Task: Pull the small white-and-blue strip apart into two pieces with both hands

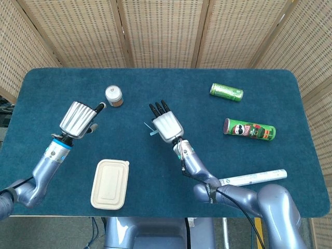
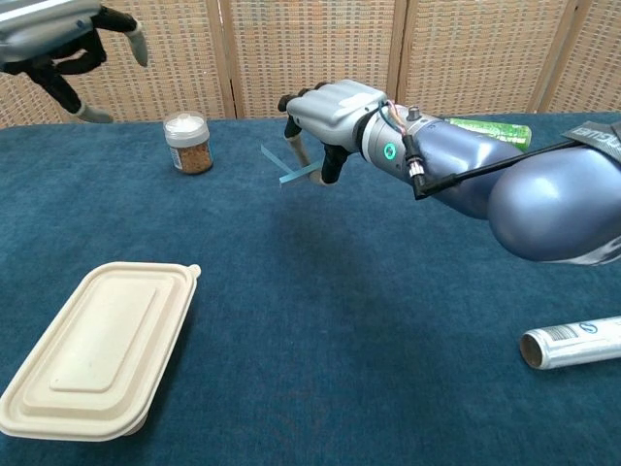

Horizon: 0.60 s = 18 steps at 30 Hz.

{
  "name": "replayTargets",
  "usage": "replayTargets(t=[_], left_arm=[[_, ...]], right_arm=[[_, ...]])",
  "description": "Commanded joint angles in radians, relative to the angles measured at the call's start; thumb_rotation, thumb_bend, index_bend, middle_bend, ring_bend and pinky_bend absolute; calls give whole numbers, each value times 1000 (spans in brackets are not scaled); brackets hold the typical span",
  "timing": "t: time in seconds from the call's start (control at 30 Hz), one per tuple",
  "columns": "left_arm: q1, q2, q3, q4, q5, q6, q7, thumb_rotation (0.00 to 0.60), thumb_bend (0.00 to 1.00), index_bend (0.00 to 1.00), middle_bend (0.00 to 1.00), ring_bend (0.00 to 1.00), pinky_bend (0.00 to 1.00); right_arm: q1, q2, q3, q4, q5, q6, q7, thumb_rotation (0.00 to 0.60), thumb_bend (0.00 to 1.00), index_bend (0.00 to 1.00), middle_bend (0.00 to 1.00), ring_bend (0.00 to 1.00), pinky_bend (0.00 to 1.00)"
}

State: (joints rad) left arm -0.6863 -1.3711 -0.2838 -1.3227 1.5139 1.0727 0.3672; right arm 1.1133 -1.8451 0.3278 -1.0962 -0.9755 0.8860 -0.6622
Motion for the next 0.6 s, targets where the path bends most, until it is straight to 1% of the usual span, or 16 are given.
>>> replayTargets(t=[0.03,0.07,0.13,0.3,0.4,0.47,0.6], left_arm=[[-54,-42,-13,-2,-75,-81,41,600,0,356,940,907,888],[-73,-60,-9,-11,-99,-119,49,600,0,357,946,914,896],[-89,-77,-12,-11,-135,-144,57,600,0,358,957,925,917],[-121,-115,-8,3,-186,-177,54,600,7,359,976,946,993],[-141,-144,1,28,-191,-180,40,600,34,363,977,947,1000],[-148,-160,5,44,-185,-173,25,600,74,378,978,947,1000],[-161,-203,15,97,-169,-157,-53,600,126,416,977,947,1000]], right_arm=[[5,-4,3,-26,42,7,-45,600,569,674,62,0,0],[9,-10,4,-29,56,6,-56,600,569,674,62,0,0],[13,-15,5,-26,72,7,-70,600,569,675,62,0,0],[20,-20,6,-22,100,7,-86,600,582,674,62,0,0],[20,-20,2,-22,106,7,-85,600,597,674,62,0,0],[19,-20,-1,-21,108,7,-84,600,603,675,62,0,0],[20,-19,-5,-23,112,12,-88,600,619,674,62,0,0]])
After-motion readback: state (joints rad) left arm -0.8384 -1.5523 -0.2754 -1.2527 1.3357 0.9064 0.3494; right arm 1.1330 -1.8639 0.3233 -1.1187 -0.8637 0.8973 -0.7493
